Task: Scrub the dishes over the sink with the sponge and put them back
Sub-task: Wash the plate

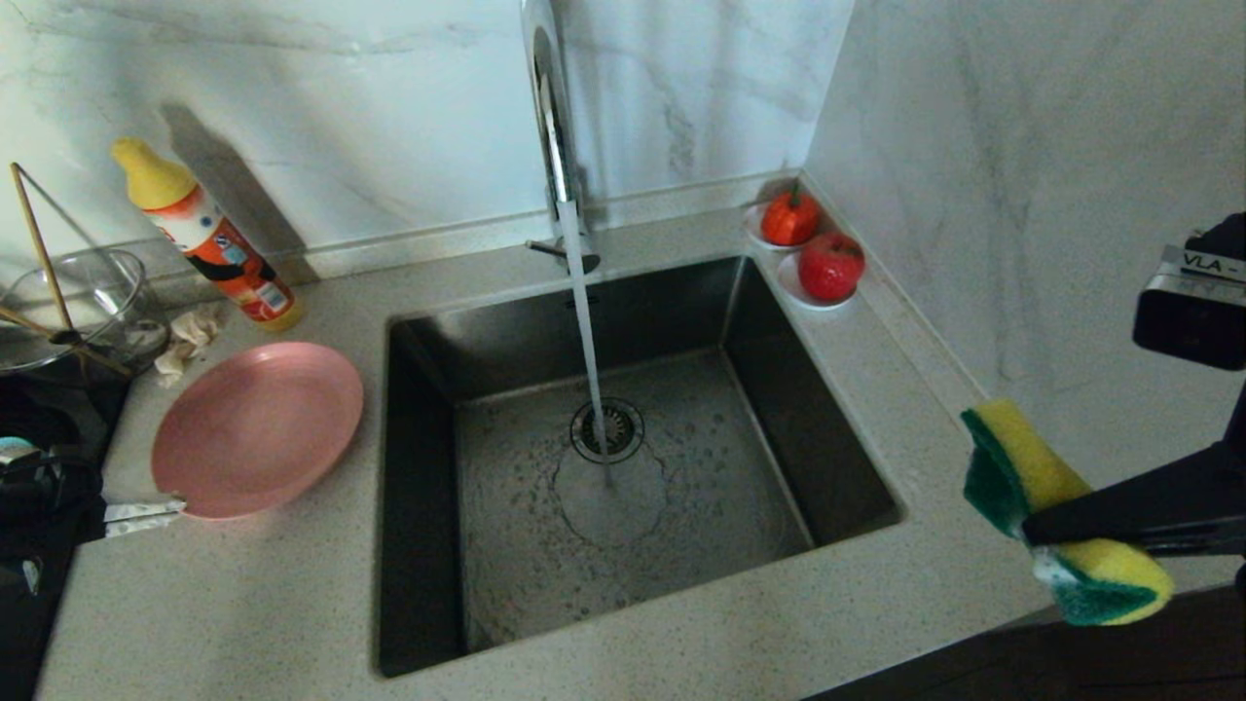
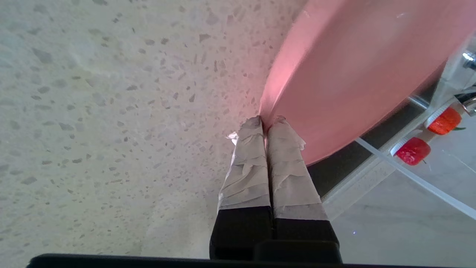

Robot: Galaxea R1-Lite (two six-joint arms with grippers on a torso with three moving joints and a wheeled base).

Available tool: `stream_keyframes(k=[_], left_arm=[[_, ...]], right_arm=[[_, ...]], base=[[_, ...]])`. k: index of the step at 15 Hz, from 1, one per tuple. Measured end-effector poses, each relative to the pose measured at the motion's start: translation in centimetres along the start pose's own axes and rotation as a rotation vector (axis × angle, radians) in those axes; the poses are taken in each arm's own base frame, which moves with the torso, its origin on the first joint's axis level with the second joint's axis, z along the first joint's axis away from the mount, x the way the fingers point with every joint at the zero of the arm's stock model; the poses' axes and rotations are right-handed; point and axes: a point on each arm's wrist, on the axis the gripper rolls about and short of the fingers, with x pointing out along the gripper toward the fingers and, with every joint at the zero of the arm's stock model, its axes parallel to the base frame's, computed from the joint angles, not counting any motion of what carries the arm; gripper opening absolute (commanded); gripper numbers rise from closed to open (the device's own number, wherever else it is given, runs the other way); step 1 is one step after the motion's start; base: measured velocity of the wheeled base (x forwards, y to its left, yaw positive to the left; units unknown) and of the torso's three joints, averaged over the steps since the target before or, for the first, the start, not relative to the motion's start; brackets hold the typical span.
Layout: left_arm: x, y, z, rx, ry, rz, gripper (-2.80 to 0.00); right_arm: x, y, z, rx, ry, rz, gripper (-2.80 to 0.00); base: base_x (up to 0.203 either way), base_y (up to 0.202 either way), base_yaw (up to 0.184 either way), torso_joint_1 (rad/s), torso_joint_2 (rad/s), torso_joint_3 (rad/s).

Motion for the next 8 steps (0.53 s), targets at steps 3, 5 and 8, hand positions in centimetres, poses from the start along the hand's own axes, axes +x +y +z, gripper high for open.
stream_keyframes(k=[3, 5, 8], left_arm=[[-0.17, -0.24, 0.08, 0.011, -0.007, -0.003, -2.8], [-0.27, -0.27, 0.07, 0.016, -0.017, 0.013, -2.8], [-0.09, 0.09, 0.31, 0.014, -0.046, 0.088, -2.8]], right_arm=[[-0.07, 0.1, 0.0, -0.003, -0.003, 0.002, -2.8], [-0.07, 0.08, -0.01, -0.003, -0.002, 0.001, -2.8], [-0.04, 0.03, -0.04, -0.001, 0.0, 0.002, -2.8]], base=[[0.0, 0.0, 0.0, 0.0, 0.0, 0.0], [0.0, 0.0, 0.0, 0.0, 0.0, 0.0], [0.0, 0.0, 0.0, 0.0, 0.0, 0.0]])
